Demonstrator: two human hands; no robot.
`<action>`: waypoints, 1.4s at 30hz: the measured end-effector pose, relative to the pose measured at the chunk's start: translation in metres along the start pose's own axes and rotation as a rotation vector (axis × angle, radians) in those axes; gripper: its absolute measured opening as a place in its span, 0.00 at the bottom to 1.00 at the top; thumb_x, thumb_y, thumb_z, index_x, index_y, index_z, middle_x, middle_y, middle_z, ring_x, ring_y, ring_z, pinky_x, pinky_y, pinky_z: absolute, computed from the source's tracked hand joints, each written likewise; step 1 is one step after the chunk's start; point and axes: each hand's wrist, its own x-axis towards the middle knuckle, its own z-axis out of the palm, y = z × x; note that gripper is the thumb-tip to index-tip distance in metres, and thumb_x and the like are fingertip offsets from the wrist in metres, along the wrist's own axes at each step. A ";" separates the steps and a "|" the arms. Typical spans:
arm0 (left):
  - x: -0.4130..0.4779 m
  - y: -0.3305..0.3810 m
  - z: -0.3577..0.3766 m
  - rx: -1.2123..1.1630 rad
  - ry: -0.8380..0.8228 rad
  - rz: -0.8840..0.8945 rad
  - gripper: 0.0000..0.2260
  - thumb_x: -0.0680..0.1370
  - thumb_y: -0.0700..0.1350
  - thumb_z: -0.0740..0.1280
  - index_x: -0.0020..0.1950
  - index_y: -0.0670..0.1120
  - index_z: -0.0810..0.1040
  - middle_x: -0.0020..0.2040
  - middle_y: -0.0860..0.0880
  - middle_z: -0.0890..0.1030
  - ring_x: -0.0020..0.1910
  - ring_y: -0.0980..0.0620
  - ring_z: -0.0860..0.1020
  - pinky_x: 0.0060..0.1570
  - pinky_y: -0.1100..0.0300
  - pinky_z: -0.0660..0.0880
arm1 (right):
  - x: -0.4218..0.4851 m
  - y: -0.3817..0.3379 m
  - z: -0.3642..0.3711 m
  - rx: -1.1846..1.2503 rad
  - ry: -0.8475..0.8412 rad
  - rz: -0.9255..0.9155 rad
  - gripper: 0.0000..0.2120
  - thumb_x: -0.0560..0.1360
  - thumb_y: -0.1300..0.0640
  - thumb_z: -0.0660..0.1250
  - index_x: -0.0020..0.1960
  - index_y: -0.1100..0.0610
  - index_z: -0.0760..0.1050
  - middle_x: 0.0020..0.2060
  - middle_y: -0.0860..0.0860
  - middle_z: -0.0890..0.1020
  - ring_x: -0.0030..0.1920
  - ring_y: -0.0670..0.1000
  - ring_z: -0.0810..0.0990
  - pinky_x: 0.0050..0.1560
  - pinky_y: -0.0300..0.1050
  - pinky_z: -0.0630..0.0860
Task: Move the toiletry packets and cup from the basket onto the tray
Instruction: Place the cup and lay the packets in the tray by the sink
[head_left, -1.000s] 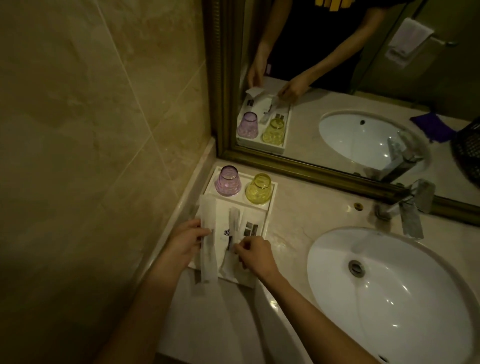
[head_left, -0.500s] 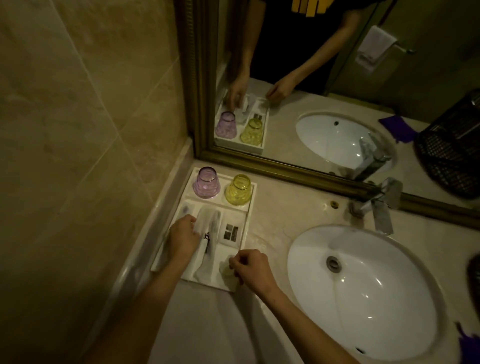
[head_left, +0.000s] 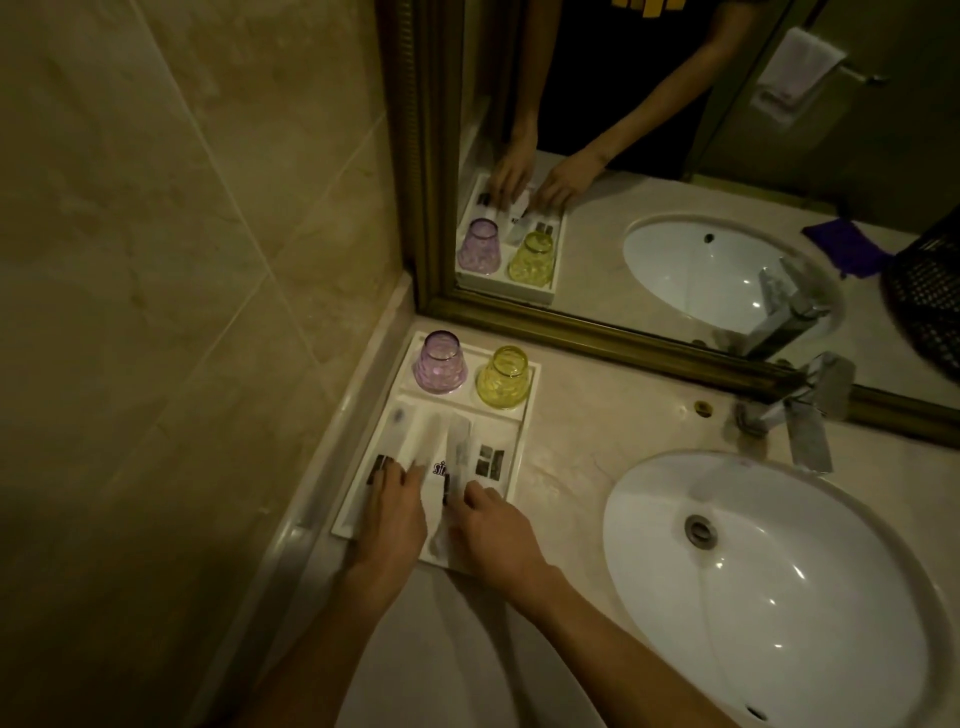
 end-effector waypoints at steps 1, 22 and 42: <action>-0.002 0.001 0.000 0.002 0.006 0.002 0.22 0.75 0.39 0.66 0.69 0.46 0.71 0.61 0.42 0.74 0.61 0.45 0.72 0.63 0.55 0.70 | -0.001 0.002 0.002 -0.007 -0.009 0.007 0.25 0.80 0.51 0.63 0.75 0.57 0.66 0.59 0.57 0.74 0.55 0.60 0.76 0.49 0.54 0.78; -0.018 -0.009 -0.016 -0.301 0.249 0.177 0.21 0.64 0.22 0.70 0.55 0.32 0.80 0.53 0.34 0.82 0.52 0.36 0.81 0.56 0.44 0.77 | 0.011 0.006 0.002 0.154 0.183 -0.047 0.18 0.79 0.59 0.62 0.67 0.57 0.78 0.62 0.55 0.79 0.60 0.58 0.75 0.60 0.52 0.73; -0.060 -0.046 0.016 0.633 -0.224 0.580 0.24 0.78 0.44 0.64 0.72 0.37 0.69 0.75 0.36 0.65 0.76 0.37 0.57 0.75 0.46 0.47 | 0.070 0.016 -0.021 -0.143 -0.073 -0.069 0.25 0.82 0.57 0.57 0.78 0.51 0.64 0.79 0.49 0.63 0.82 0.55 0.50 0.77 0.68 0.42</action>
